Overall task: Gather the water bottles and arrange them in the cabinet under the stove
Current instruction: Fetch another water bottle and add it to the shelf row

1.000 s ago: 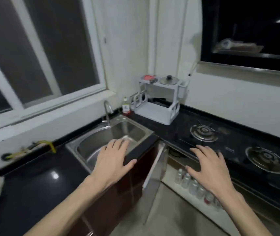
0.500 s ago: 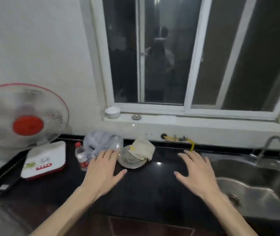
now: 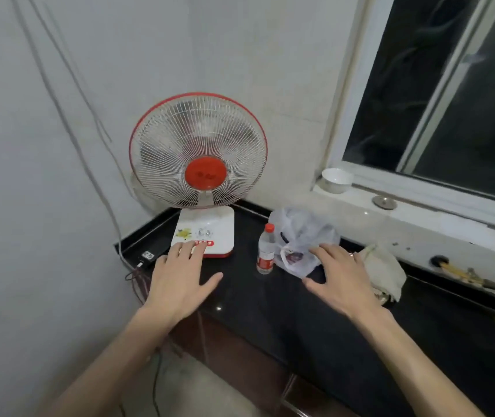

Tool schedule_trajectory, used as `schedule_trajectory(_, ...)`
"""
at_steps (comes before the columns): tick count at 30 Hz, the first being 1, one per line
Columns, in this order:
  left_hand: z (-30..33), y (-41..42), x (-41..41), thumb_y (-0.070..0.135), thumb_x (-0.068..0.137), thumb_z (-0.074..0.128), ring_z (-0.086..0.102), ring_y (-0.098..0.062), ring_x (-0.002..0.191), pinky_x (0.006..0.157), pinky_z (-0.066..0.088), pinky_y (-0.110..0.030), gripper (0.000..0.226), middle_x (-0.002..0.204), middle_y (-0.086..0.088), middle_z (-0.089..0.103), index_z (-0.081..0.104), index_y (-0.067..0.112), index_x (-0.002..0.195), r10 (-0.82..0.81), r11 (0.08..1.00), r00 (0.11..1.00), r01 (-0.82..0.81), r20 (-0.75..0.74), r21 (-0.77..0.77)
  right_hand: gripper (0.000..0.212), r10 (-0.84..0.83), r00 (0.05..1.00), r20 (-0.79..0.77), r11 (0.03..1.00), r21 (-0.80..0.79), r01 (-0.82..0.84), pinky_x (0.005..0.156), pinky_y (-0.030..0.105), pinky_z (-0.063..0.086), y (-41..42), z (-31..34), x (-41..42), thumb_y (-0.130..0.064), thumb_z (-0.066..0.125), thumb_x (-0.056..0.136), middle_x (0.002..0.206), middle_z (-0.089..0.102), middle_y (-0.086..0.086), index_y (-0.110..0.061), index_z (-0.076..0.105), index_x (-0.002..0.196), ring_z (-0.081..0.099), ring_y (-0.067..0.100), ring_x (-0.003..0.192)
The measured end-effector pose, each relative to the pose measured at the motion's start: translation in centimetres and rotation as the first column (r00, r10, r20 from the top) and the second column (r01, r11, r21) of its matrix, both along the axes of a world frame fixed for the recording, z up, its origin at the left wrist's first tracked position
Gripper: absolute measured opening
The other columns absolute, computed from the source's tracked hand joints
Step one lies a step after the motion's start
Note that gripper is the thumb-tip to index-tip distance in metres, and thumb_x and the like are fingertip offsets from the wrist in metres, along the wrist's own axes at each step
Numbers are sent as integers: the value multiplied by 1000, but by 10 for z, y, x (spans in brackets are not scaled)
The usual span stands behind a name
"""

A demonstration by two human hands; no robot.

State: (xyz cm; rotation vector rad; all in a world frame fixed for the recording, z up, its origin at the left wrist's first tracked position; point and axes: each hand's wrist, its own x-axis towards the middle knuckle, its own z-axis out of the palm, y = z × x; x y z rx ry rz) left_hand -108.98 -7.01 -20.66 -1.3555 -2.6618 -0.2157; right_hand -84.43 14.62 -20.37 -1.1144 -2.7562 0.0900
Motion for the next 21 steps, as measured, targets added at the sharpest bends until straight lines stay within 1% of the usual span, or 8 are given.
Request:
schedule_trajectory(3, -5, 9, -26, 76, 95, 45, 43, -28, 150, 116, 42, -52, 82, 162, -3, 47, 40, 25, 159, 4, 1000, 1000, -4, 2, 0, 69, -12, 1000, -7, 1000, -16, 12, 111, 50, 39, 11, -9, -23, -63, 58, 76, 144, 57, -13, -37, 55, 140, 50, 19, 138)
schedule_trajectory(5, -10, 20, -42, 77, 95, 44, 43, -27, 149, 115, 43, -52, 83, 161, -2, 48, 41, 24, 158, 18, 1000, 1000, -18, 17, -17, 67, -13, 1000, 4, 1000, 1, 12, 108, 49, 40, 21, -15, -35, -64, 58, 76, 142, 58, -14, -36, 56, 138, 50, 18, 135)
schedule_trajectory(7, -17, 31, -53, 78, 93, 42, 50, -29, 143, 109, 48, -52, 83, 155, -4, 55, 49, 22, 153, 12, 1000, 1000, -12, 17, -24, 69, -15, 1000, 5, 1000, -8, 15, 107, 49, 42, 32, -23, -46, -65, 52, 75, 142, 57, -13, -36, 55, 137, 50, 19, 135)
schedule_trajectory(9, -27, 45, -63, 78, 90, 42, 57, -31, 135, 101, 54, -53, 83, 147, -7, 62, 58, 18, 146, -7, 1000, 1000, 8, 12, -16, 71, -16, 1000, -8, 1000, -23, 16, 109, 51, 42, 46, -34, -58, -63, 53, 75, 143, 57, -11, -34, 55, 139, 49, 20, 137)
schedule_trajectory(11, -37, 64, -72, 76, 91, 51, 56, -31, 137, 103, 54, -54, 79, 149, -7, 61, 57, 18, 146, -20, 1000, 1000, 21, 16, -22, 72, -14, 999, -37, 999, -48, 13, 109, 52, 44, 65, -49, -71, -62, 55, 76, 144, 57, -8, -32, 54, 141, 49, 21, 138)
schedule_trajectory(14, -47, 94, -85, 73, 92, 58, 49, -33, 145, 110, 47, -56, 78, 156, -6, 55, 52, 21, 150, 7, 999, 999, -5, 38, -49, 75, -14, 998, -57, 994, -105, 8, 106, 51, 49, 98, -80, -92, -62, 56, 76, 145, 56, -7, -31, 51, 144, 51, 21, 137)
schedule_trajectory(18, -58, 129, -107, 72, 91, 60, 47, -34, 148, 111, 47, -57, 78, 157, -7, 54, 51, 23, 152, 37, 994, 998, -31, 52, -103, 77, -2, 999, -54, 976, -215, -10, 106, 48, 51, 133, -124, -124, -54, 72, 77, 145, 58, -3, -29, 50, 146, 58, 24, 131)
schedule_trajectory(21, -68, 147, -119, 71, 89, 63, 51, -35, 144, 106, 51, -57, 78, 153, -8, 57, 54, 22, 149, 62, 986, 996, -52, 62, -159, 88, 13, 997, -71, 952, -304, -34, 112, 47, 48, 154, -151, -149, -48, 82, 79, 154, 53, 1, -23, 44, 154, 54, 25, 138)
